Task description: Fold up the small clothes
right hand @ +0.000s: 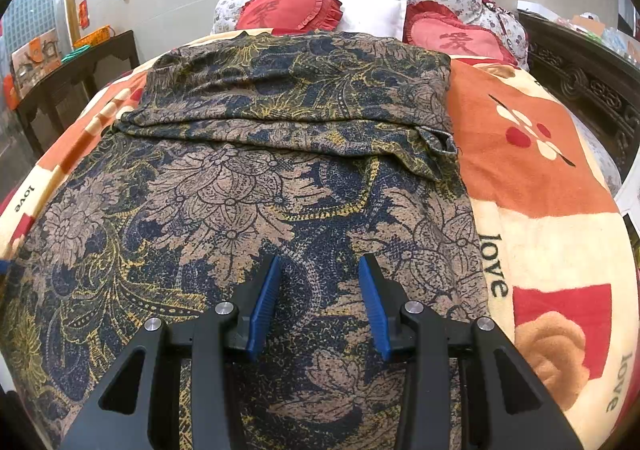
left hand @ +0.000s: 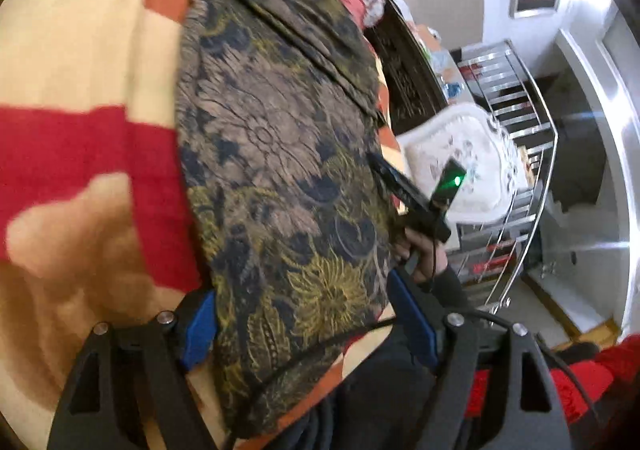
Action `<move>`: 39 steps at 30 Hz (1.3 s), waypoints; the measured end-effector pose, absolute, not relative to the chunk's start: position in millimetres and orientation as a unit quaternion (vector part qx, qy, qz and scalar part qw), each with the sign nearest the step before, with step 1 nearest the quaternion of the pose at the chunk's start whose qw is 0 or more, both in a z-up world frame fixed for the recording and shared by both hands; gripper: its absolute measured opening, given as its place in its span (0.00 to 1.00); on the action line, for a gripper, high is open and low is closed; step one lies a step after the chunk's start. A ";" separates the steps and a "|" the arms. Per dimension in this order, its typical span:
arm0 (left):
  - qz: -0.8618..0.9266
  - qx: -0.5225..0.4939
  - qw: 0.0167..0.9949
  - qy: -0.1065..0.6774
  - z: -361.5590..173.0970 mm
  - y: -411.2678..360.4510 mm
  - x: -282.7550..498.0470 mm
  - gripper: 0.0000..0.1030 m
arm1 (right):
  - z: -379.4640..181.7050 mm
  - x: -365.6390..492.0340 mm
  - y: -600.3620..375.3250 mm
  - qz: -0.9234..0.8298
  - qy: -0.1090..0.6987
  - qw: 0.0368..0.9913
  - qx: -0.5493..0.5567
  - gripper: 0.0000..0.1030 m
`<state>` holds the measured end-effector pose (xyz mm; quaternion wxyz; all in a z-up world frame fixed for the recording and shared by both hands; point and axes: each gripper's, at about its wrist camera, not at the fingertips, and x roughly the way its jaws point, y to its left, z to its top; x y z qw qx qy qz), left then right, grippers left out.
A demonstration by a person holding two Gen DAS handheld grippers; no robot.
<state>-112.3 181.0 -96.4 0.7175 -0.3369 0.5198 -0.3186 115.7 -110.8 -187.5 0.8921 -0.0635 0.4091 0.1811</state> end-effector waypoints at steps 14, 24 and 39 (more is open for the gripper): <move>-0.271 -0.351 0.702 0.557 -107.9 177.9 -125.1 0.41 | -183.6 112.4 -118.0 0.182 0.411 0.891 -0.060 0.50; -0.244 -0.348 0.685 0.592 -121.9 185.4 -128.2 0.08 | -79.4 26.3 -229.1 0.181 0.405 0.896 0.033 0.50; -0.246 -0.273 0.718 0.592 -104.3 167.7 -141.6 0.09 | -104.2 -61.1 -324.5 0.112 0.465 0.876 0.063 0.50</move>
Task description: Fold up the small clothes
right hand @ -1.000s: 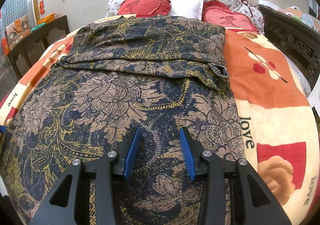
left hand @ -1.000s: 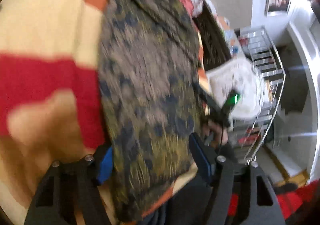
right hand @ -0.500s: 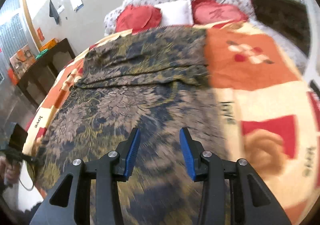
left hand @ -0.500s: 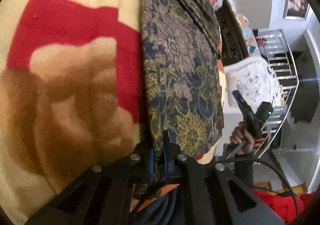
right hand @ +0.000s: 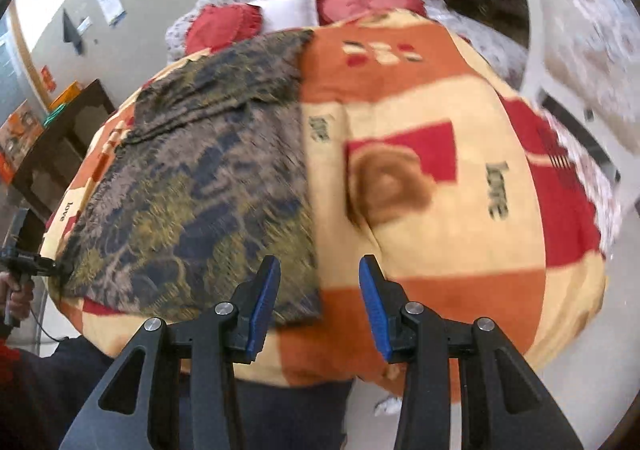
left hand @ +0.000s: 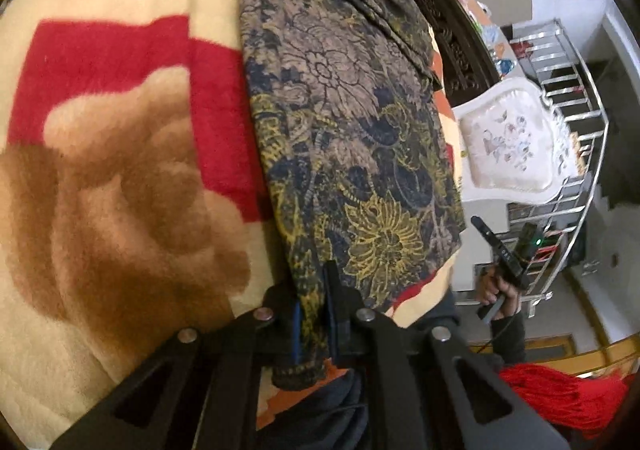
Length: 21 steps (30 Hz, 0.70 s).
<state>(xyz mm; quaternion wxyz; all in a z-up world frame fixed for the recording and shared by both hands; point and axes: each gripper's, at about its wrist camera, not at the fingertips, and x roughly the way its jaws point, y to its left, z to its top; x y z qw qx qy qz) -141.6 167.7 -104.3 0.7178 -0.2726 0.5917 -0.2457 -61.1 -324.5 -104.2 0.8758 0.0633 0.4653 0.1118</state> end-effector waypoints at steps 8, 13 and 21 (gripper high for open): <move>-0.226 -0.194 0.749 0.592 -92.5 150.9 -147.0 0.08 | -126.2 -53.6 -324.8 0.159 0.466 0.862 0.118 0.50; -0.221 -0.194 0.753 0.588 -91.8 154.8 -149.0 0.09 | -140.9 -43.0 -318.6 0.197 0.483 0.839 0.156 0.50; -0.191 -0.172 0.779 0.572 -84.4 150.0 -157.4 0.05 | -134.6 -51.2 -317.2 0.198 0.471 0.851 0.119 0.18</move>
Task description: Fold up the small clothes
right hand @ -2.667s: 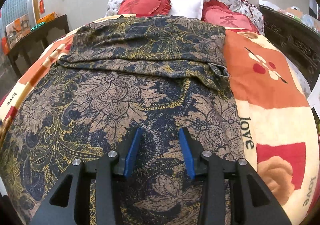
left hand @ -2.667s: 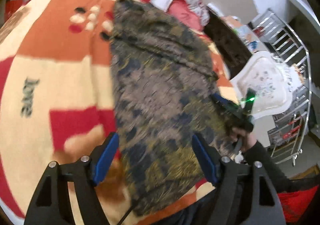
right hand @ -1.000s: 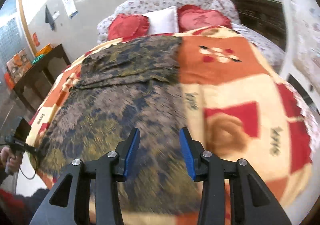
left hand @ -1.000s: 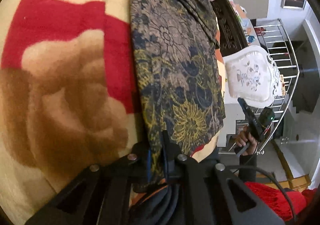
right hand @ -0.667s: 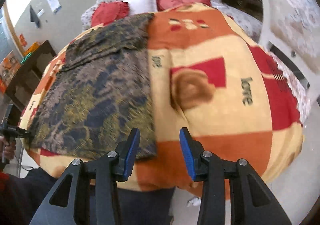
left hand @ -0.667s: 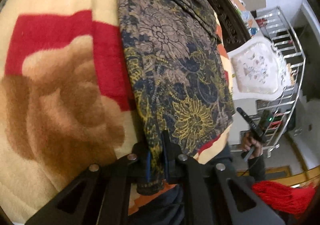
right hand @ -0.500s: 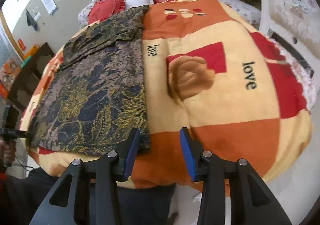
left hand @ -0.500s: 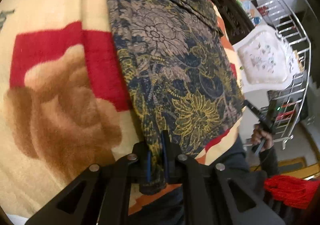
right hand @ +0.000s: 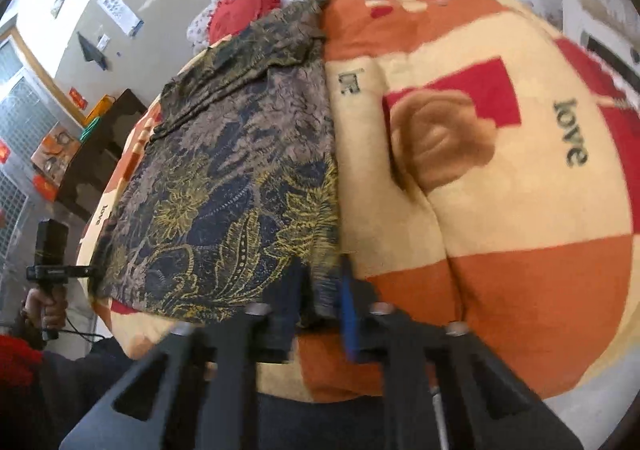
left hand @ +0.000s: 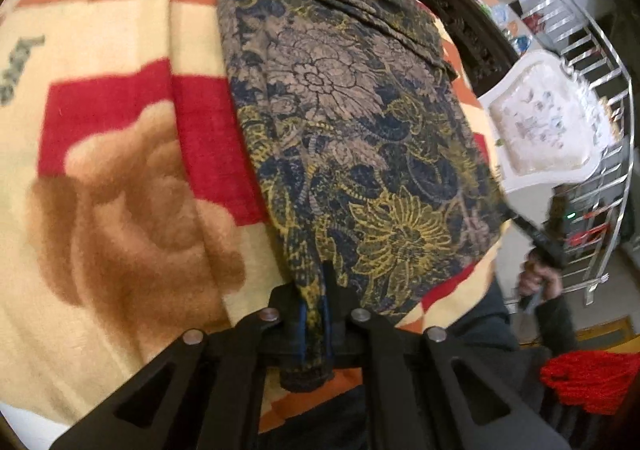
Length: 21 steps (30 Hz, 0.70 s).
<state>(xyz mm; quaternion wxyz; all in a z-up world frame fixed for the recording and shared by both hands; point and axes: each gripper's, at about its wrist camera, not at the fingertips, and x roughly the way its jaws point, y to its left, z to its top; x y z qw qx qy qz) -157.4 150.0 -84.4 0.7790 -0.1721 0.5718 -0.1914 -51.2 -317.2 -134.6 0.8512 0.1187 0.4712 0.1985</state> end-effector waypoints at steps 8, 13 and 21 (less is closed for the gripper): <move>-0.141 -0.168 0.845 0.487 -46.6 150.5 -144.5 0.05 | -87.0 -48.1 -303.3 0.211 0.406 0.887 0.059 0.16; -0.087 -0.201 0.868 0.445 -45.5 164.8 -110.1 0.05 | -79.9 -16.6 -294.9 0.186 0.369 0.907 0.080 0.16; -0.010 -0.219 0.866 0.450 -83.2 178.3 -39.8 0.05 | -102.6 55.0 -271.9 0.101 0.375 0.919 0.067 0.16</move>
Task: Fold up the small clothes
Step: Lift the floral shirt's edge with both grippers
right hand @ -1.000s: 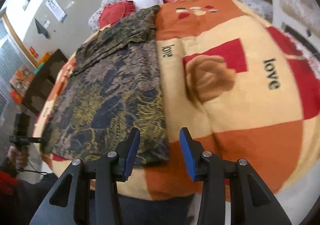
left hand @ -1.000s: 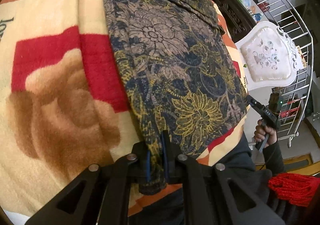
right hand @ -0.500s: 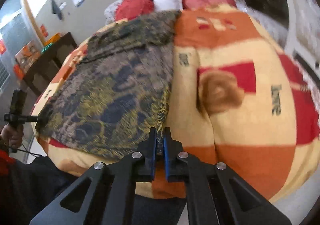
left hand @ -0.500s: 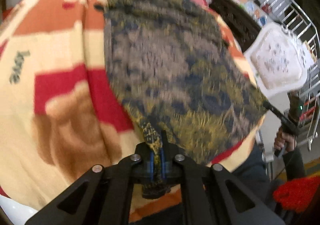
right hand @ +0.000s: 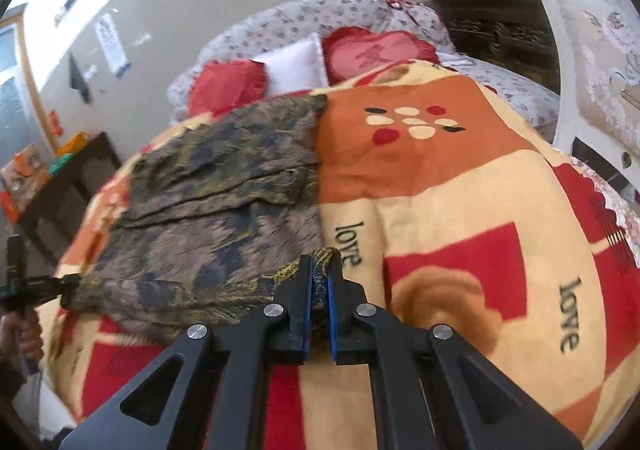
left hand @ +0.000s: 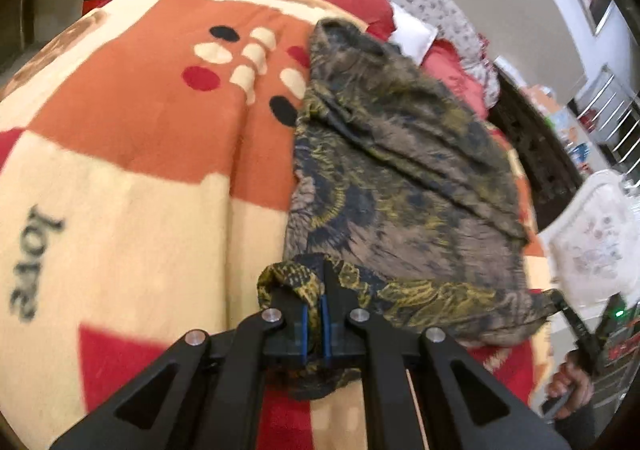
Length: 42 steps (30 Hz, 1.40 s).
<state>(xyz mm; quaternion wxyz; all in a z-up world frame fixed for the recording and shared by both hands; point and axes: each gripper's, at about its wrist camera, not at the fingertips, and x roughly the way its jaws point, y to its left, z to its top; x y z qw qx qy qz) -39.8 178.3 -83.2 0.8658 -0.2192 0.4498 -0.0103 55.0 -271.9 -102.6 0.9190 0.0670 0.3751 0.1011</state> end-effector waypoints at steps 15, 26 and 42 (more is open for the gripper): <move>0.061 -0.059 0.896 0.436 -92.6 125.4 -30.2 0.05 | -147.6 72.3 -230.8 0.027 0.426 0.904 -0.026 0.17; 0.092 -0.004 0.897 0.432 -93.8 110.1 -29.9 0.05 | -150.1 75.9 -229.3 0.019 0.424 0.905 -0.035 0.17; 0.097 0.007 0.897 0.432 -93.3 107.5 -29.4 0.05 | -149.9 75.5 -229.1 0.020 0.425 0.904 -0.031 0.17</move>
